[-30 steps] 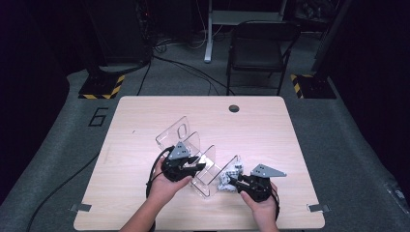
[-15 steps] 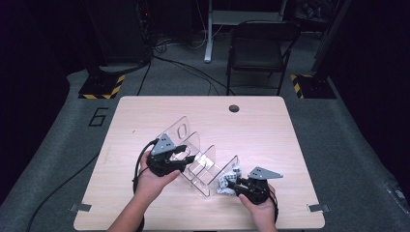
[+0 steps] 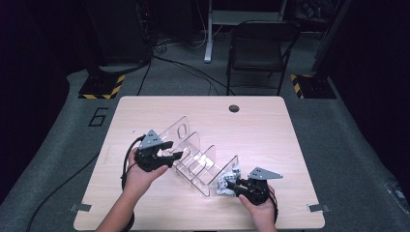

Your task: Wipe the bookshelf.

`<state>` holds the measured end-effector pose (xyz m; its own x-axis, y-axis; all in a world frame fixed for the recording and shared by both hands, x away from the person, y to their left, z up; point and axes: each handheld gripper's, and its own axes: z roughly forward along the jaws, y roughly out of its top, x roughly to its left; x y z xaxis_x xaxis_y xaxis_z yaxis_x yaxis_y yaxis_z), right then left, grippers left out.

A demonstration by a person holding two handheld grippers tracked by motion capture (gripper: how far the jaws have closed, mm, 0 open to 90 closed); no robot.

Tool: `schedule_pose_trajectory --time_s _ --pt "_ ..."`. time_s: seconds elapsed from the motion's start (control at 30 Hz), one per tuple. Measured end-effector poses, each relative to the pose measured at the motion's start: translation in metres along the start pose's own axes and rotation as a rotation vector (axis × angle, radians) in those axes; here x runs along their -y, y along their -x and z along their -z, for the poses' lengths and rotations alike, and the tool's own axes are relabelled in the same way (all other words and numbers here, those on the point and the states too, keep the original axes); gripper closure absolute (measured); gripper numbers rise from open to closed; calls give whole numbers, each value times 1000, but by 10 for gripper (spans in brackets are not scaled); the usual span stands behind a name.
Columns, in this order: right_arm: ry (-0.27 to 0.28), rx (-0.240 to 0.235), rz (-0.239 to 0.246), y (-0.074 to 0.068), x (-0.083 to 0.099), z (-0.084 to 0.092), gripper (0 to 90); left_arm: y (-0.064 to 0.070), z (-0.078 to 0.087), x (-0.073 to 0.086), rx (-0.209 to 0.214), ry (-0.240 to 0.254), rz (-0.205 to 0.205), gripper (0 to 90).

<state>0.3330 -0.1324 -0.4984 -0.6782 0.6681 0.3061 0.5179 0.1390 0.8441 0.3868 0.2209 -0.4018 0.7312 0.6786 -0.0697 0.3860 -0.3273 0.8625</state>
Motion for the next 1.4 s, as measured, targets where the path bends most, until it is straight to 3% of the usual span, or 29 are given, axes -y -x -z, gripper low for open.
schedule_pose_trajectory --time_s 0.27,0.5,0.6,0.9,1.03,1.27,1.3,1.4 --pt "25 -42 39 -18 -3 3 700 -6 -1 7 44 -11 -36 339" --pt "20 -55 9 -15 0 0 700 -9 -2 8 77 -6 -49 296" --pt "19 -56 7 -15 0 0 700 -12 1 7 89 -24 -67 286" --pt "18 -57 10 -13 1 -1 699 -11 -2 10 120 -15 -112 261" --pt "18 -64 -3 -13 1 -1 699 -11 -2 13 140 5 -102 252" --pt "24 -50 -5 -8 0 0 698 -8 -7 12 130 5 -109 253" --pt "29 -46 -13 -6 -1 1 698 -8 -8 11 120 2 -127 254" --pt "39 -41 -34 -3 -2 4 698 -3 -11 10 113 -3 -131 256"
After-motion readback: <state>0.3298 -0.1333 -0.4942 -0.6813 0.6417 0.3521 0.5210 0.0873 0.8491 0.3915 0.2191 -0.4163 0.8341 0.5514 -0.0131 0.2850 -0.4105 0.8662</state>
